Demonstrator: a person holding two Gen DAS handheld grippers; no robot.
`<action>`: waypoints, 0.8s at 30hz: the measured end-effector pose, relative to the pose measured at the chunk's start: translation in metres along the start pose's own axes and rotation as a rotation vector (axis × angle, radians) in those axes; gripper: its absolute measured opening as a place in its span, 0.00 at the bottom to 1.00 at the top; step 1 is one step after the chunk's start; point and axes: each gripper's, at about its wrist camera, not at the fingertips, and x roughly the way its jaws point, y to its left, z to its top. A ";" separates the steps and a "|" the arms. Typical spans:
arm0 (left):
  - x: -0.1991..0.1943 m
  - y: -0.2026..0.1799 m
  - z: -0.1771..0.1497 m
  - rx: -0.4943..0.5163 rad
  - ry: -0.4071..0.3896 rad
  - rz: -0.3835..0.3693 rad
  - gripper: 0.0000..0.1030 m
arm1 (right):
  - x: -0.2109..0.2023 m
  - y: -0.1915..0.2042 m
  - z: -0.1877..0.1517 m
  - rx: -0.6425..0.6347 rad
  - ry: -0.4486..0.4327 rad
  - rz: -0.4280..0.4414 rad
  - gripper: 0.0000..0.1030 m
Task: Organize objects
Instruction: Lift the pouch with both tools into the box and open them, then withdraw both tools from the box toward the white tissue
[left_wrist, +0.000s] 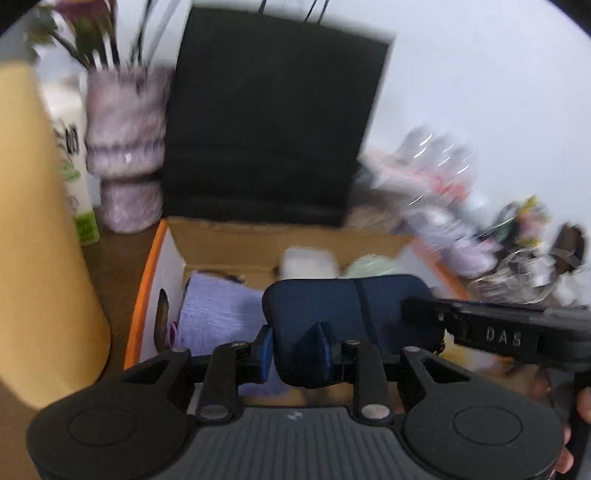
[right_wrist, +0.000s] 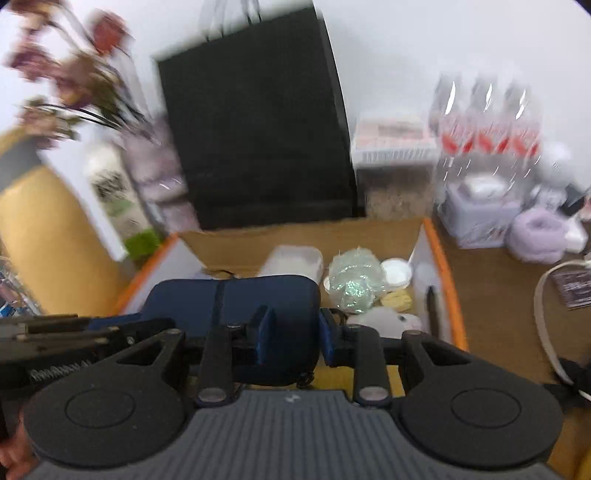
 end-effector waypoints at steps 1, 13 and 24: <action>0.015 0.000 0.001 0.008 0.037 0.019 0.24 | 0.020 -0.002 0.003 0.020 0.046 -0.020 0.29; 0.020 0.007 -0.010 0.031 0.035 -0.035 0.44 | 0.040 0.000 -0.006 0.000 0.095 -0.013 0.72; -0.121 -0.021 -0.067 0.098 -0.169 0.158 0.54 | -0.111 0.015 -0.027 -0.120 -0.188 -0.098 1.00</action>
